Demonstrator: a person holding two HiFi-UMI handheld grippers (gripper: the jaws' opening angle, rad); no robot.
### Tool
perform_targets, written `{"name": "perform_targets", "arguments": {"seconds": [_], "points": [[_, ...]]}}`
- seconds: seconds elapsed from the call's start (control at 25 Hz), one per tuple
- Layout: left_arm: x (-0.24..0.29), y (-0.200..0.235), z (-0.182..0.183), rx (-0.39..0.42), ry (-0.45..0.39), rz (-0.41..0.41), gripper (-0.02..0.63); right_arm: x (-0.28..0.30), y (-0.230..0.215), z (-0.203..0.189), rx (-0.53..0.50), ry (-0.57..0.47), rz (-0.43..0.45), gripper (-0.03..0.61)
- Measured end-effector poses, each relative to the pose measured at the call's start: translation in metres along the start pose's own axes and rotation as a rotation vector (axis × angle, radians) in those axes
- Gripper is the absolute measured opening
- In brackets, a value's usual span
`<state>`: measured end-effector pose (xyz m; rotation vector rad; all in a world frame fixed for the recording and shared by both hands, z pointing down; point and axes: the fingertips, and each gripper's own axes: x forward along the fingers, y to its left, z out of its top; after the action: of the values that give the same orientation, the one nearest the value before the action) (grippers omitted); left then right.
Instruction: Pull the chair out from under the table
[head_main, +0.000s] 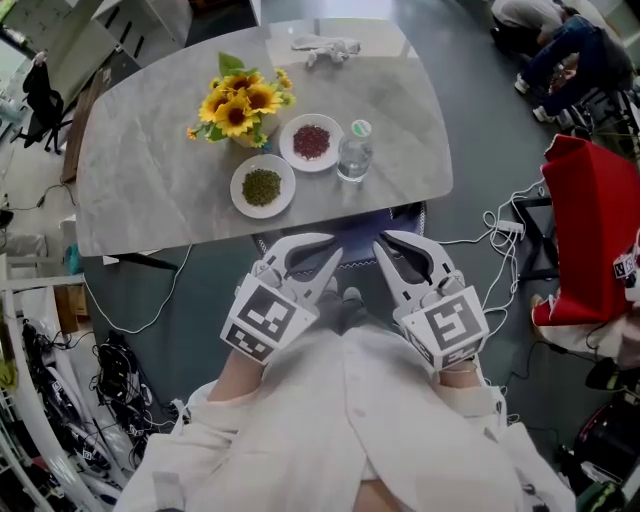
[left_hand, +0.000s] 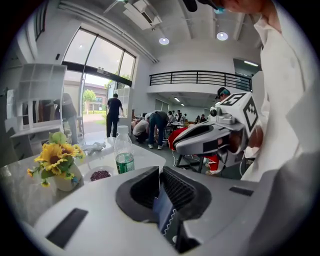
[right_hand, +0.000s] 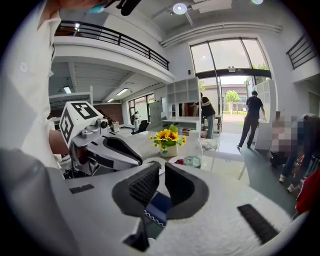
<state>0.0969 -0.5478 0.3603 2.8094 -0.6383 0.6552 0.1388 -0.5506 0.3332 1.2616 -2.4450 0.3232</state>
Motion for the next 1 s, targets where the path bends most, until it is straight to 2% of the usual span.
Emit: {"name": "perform_targets", "arguments": {"seconds": [0.28,0.32,0.36,0.4,0.48,0.56,0.76,1.0], "points": [[0.002,0.0,-0.026,0.057,0.087,0.025,0.02,0.016,0.007,-0.018,-0.016,0.061,0.08,0.006],[0.002,0.001,-0.03,0.059,0.1,0.031,0.02,0.018,0.009,-0.021,-0.016,0.07,0.092,0.017],[0.002,0.002,-0.035,0.057,0.112,0.035,0.023,0.02,0.01,-0.024,-0.025,0.077,0.103,0.057],[0.003,0.003,-0.039,0.051,0.123,0.037,0.036,0.022,0.012,-0.028,-0.037,0.083,0.114,0.098],[0.004,0.003,-0.048,0.037,0.149,0.031,0.096,0.025,0.015,-0.034,-0.061,0.099,0.134,0.107],[0.005,0.002,-0.059,0.033,0.184,0.022,0.119,0.027,0.018,-0.039,-0.081,0.117,0.153,0.119],[0.009,0.0,-0.084,0.071,0.275,0.024,0.228,0.032,0.019,-0.051,-0.114,0.137,0.186,0.174],[0.018,-0.003,-0.11,0.122,0.367,0.002,0.278,0.037,0.021,-0.075,-0.235,0.223,0.233,0.244]]}}
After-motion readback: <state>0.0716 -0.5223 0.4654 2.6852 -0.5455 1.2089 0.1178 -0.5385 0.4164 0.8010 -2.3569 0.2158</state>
